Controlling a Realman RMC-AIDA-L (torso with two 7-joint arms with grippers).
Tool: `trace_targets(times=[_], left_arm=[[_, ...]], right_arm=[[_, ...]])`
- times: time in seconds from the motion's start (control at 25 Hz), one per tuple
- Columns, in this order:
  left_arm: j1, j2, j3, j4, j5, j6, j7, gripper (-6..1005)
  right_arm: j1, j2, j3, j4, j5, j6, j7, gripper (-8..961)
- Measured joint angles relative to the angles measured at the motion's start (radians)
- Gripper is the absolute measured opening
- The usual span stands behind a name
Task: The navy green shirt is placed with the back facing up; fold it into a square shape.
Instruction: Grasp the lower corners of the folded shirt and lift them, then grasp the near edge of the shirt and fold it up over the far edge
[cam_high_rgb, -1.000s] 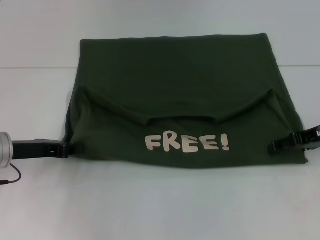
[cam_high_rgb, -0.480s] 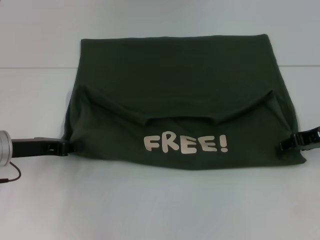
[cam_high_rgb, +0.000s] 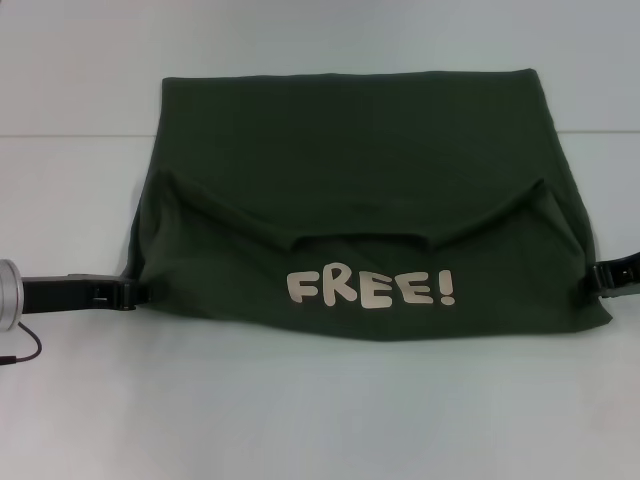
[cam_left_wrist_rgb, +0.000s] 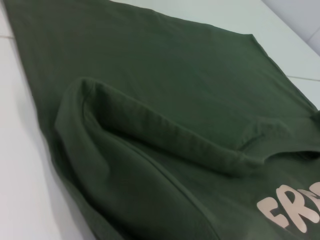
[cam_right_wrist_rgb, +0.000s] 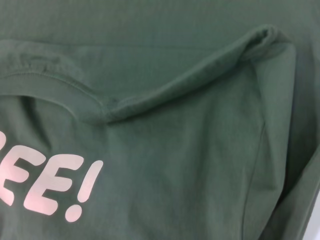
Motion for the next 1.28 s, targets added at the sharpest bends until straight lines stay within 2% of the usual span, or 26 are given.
trace_targets(times=[0.2, 0.32, 0.44, 0.48, 0.56, 0.68, 0.72, 0.76, 1.0, 1.04, 1.12, 1.28], left_arm=[[-0.003, 0.002, 0.0, 0.0, 0.003, 0.022, 0.0, 48], [-0.003, 0.011, 0.0, 0.002, 0.01, 0.074, -0.008, 48], [-0.001, 0.02, 0.0, 0.022, 0.033, 0.156, -0.053, 48], [0.007, 0.025, -0.002, 0.045, 0.053, 0.216, -0.088, 48], [0.013, 0.027, -0.003, 0.055, 0.061, 0.246, -0.103, 48], [0.03, 0.036, -0.027, 0.076, 0.098, 0.362, -0.144, 48], [0.031, 0.042, -0.053, 0.076, 0.141, 0.446, -0.158, 48], [0.031, 0.042, -0.053, 0.076, 0.141, 0.446, -0.158, 48], [0.021, 0.047, -0.038, 0.073, 0.257, 0.667, -0.186, 49], [0.023, 0.042, 0.001, 0.072, 0.271, 0.692, -0.201, 49], [0.025, 0.039, 0.023, 0.072, 0.281, 0.696, -0.209, 49], [0.04, 0.016, 0.11, 0.071, 0.309, 0.702, -0.224, 50]], right_arm=[[-0.001, 0.0, -0.001, 0.0, -0.004, 0.0, -0.005, 34], [-0.001, -0.006, 0.0, 0.0, -0.003, -0.027, -0.022, 37], [-0.001, -0.02, 0.003, 0.0, 0.0, -0.095, -0.049, 39], [-0.005, -0.031, 0.0, 0.0, -0.003, -0.155, -0.069, 40], [-0.01, -0.036, -0.001, 0.0, -0.005, -0.188, -0.082, 42], [-0.038, -0.049, -0.002, 0.0, -0.009, -0.296, -0.145, 44], [-0.051, -0.05, -0.002, 0.0, -0.014, -0.333, -0.176, 45], [-0.06, -0.051, -0.002, 0.0, -0.019, -0.356, -0.197, 46], [-0.108, -0.036, -0.016, 0.001, -0.077, -0.502, -0.32, 51], [-0.111, -0.034, -0.023, 0.001, -0.091, -0.513, -0.33, 52], [-0.115, -0.029, -0.034, 0.001, -0.113, -0.524, -0.344, 54], [-0.116, -0.019, -0.039, 0.001, -0.128, -0.522, -0.359, 57]])
